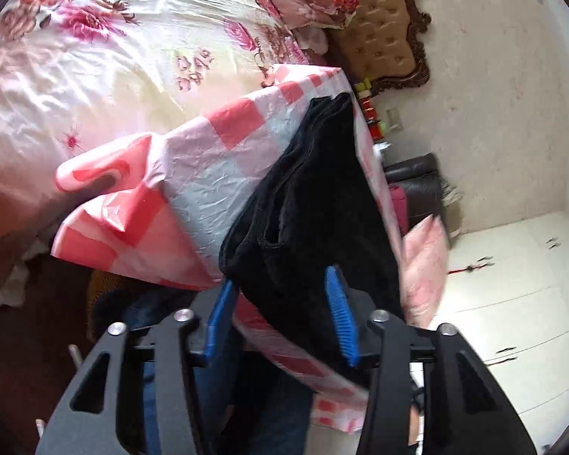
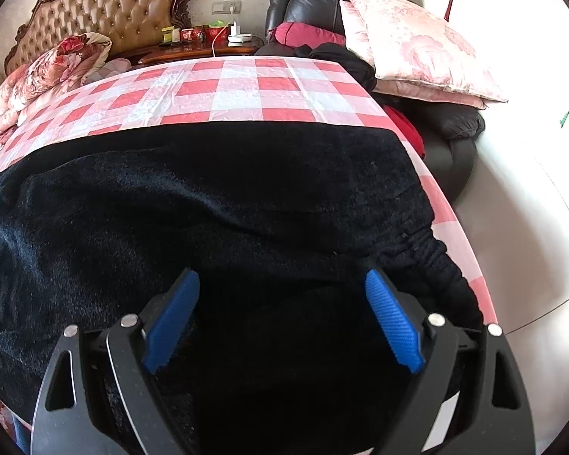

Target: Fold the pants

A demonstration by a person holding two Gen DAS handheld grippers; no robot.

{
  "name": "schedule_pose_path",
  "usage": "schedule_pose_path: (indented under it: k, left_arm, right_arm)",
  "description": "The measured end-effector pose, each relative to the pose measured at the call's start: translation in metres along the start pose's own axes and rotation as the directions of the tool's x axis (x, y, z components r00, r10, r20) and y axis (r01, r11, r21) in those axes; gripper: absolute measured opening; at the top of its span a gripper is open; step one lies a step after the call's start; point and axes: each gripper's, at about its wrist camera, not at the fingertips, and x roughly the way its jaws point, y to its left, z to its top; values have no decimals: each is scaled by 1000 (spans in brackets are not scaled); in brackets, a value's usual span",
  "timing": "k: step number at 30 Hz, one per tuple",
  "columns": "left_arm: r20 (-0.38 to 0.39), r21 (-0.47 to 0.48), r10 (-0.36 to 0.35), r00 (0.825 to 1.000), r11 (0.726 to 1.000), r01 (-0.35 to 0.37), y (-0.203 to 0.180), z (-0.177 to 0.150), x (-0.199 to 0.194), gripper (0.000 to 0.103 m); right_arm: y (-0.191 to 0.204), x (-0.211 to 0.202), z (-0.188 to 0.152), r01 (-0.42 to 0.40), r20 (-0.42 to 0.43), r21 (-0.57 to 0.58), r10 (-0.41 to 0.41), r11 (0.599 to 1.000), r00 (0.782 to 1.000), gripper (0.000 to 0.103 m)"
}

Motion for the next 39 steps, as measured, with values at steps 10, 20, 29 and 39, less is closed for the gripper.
schedule_pose_path:
  k: [10,20,29,39]
  left_arm:
    - [34,-33,15,999,999,-14,-1,7,5,39]
    - [44,16,73,996,997,-73,-11,40,9,8]
    - [121,-28,44,992,999,-40,24,87,-19,8]
    - [138,-33,51,989,998,-47,32,84,-17,58]
  right_arm:
    - [-1,1,-2,-11,4,-7,11,1000,1000,90]
    - [10,-2,-1,7,-14,9,-6,1000,1000,91]
    - [71,-11,8,-40,-73,-88,34,995,997,90]
    - [198,-75,15,-221,-31,-328,223,918,974,90]
